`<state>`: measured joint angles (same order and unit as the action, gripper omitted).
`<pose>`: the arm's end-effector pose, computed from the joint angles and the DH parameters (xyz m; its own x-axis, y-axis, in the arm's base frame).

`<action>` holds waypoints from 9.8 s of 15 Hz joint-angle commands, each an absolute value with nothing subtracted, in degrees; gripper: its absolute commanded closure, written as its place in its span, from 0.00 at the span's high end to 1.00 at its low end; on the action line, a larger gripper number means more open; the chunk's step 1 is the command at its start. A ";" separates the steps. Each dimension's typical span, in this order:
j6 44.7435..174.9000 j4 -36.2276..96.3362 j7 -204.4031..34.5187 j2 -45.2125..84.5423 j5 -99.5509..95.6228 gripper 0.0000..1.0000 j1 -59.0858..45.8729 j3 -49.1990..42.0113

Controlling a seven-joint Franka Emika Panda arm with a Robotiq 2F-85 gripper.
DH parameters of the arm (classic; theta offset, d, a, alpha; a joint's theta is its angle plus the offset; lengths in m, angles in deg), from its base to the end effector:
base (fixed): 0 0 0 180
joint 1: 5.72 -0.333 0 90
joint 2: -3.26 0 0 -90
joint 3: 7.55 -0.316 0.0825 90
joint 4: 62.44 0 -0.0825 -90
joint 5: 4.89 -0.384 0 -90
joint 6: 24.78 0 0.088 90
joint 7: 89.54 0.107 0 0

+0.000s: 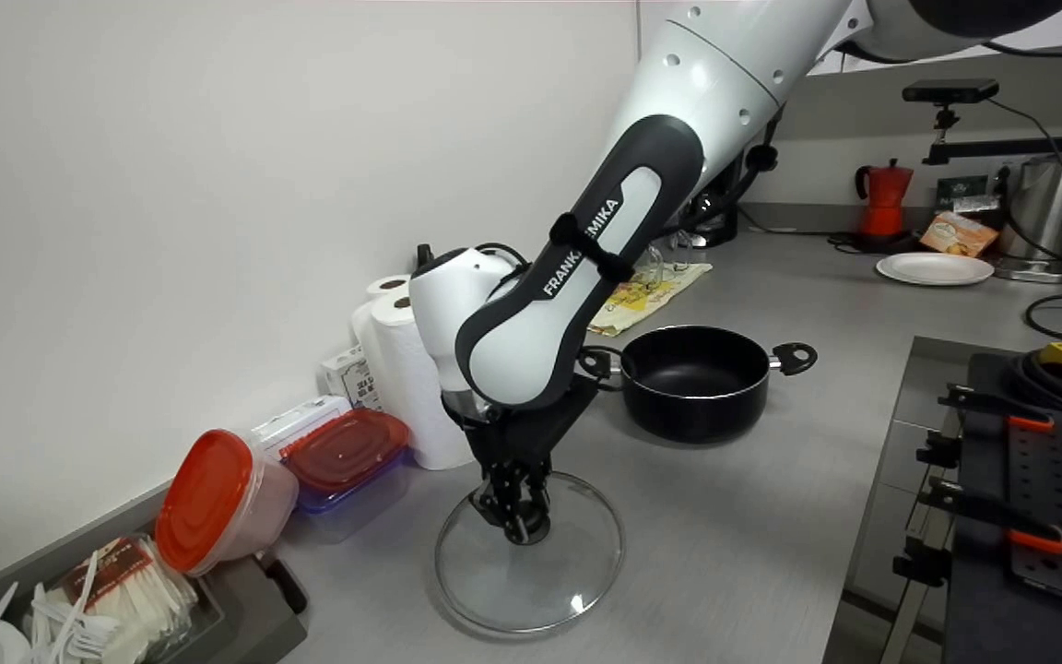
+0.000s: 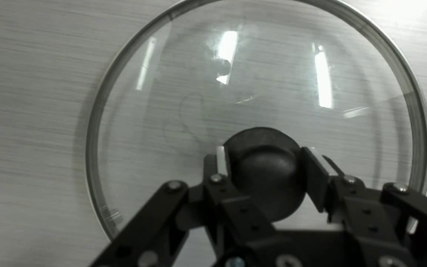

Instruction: Put the lid on the pot

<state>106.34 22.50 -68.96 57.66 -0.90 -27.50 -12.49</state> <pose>0.6208 0.3016 0.0956 0.9828 0.1224 -0.1385 0.1271 -0.9916 0.0258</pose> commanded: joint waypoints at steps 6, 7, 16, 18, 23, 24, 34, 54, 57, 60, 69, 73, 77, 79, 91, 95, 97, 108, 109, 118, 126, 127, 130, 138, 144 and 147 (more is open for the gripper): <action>98.54 25.31 -68.96 40.79 1.99 0.25 -28.90 -11.17; 97.77 26.16 -68.79 38.17 2.42 0.25 -28.82 -11.17; 92.27 35.87 -70.07 16.12 5.80 0.25 -23.66 -11.52; 91.59 39.15 -70.89 11.31 5.53 0.25 -20.99 -11.39; 90.90 48.13 -74.83 1.16 4.75 0.25 -12.95 -9.30; 90.99 49.71 -75.75 0.03 4.52 0.25 -11.45 -8.73; 94.24 62.73 -79.99 0.63 0.99 0.25 -5.25 -6.58; 99.20 49.85 -87.79 18.90 -0.99 0.25 0.36 -2.54; 98.90 46.68 -88.32 21.70 -1.82 0.25 0.53 -2.90; 98.82 45.38 -88.69 24.06 -2.99 0.25 0.56 -3.25; 99.29 45.81 -89.21 28.41 -3.42 0.25 0.72 -3.64; 99.90 45.81 -89.31 30.58 -4.44 0.25 0.81 -4.14; 100.57 45.44 -89.31 33.25 -5.66 0.25 0.90 -4.49; 100.71 45.03 -89.22 34.43 -5.72 0.25 0.85 -4.52; 100.53 43.56 -89.26 36.63 -6.15 0.25 0.89 -4.88; 100.69 44.72 -89.60 35.54 -6.76 0.25 1.14 -5.16; 100.99 45.85 -89.80 34.69 -7.10 0.25 1.27 -5.23; 99.98 47.88 -91.24 33.26 -7.53 0.25 1.46 -5.26; 99.62 48.01 -91.61 33.13 -7.50 0.25 1.44 -5.36; 96.68 48.41 -94.06 32.62 -6.57 0.25 1.13 -5.40; 98.24 48.43 -92.82 32.91 -4.27 0.25 -0.11 -4.42; 98.71 48.48 -92.76 32.87 -3.62 0.25 -0.32 -4.30; 99.22 48.44 -92.94 32.89 -3.08 0.25 -0.39 -4.40; 100.44 48.47 -92.67 33.19 -2.86 0.25 -0.49 -4.39; 101.21 48.90 -92.66 33.51 -2.00 0.25 -0.66 -4.21; 100.92 48.90 -92.79 33.47 -1.55 0.25 -0.66 -4.12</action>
<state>100.59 47.63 -93.02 34.76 -3.04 0.25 -4.89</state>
